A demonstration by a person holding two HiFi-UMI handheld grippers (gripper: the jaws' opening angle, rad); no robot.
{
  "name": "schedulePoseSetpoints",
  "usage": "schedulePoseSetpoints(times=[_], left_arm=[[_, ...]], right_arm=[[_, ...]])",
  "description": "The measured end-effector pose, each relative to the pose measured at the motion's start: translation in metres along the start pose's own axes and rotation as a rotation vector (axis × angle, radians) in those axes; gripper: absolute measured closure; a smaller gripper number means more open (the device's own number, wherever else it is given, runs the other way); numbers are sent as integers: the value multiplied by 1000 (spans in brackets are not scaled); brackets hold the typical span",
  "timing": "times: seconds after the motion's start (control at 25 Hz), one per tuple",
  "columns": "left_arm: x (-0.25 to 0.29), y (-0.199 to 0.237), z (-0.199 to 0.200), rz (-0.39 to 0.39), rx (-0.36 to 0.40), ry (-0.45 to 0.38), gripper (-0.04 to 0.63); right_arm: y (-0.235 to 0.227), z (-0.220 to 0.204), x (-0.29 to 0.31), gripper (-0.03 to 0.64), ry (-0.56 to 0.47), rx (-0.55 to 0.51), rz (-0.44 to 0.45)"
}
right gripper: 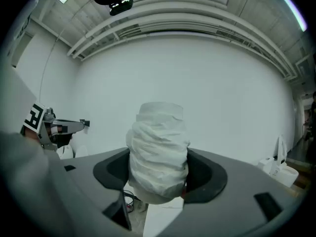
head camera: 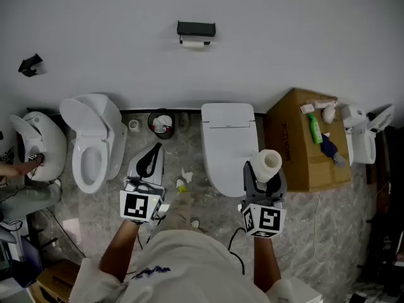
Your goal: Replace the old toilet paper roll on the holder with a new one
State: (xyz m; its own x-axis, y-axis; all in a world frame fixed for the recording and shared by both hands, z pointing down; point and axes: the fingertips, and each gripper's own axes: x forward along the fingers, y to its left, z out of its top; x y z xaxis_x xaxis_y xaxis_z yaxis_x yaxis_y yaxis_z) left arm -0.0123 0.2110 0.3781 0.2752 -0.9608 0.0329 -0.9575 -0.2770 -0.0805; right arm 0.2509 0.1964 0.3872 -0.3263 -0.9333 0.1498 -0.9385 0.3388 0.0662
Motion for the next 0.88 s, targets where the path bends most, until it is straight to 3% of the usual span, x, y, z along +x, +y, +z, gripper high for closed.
schedulePoseSetpoints(times=[0.32, 0.56, 0.88], left_arm=[[-80, -78, 15, 7, 27, -11, 594], [-109, -91, 22, 30, 36, -7, 594], [-122, -106, 31, 40, 36, -24, 594]], right_arm=[[-14, -9, -114, 313, -10, -18, -8], [-33, -24, -166, 313, 12, 54, -62], [-31, -24, -185, 311, -5, 20, -29]])
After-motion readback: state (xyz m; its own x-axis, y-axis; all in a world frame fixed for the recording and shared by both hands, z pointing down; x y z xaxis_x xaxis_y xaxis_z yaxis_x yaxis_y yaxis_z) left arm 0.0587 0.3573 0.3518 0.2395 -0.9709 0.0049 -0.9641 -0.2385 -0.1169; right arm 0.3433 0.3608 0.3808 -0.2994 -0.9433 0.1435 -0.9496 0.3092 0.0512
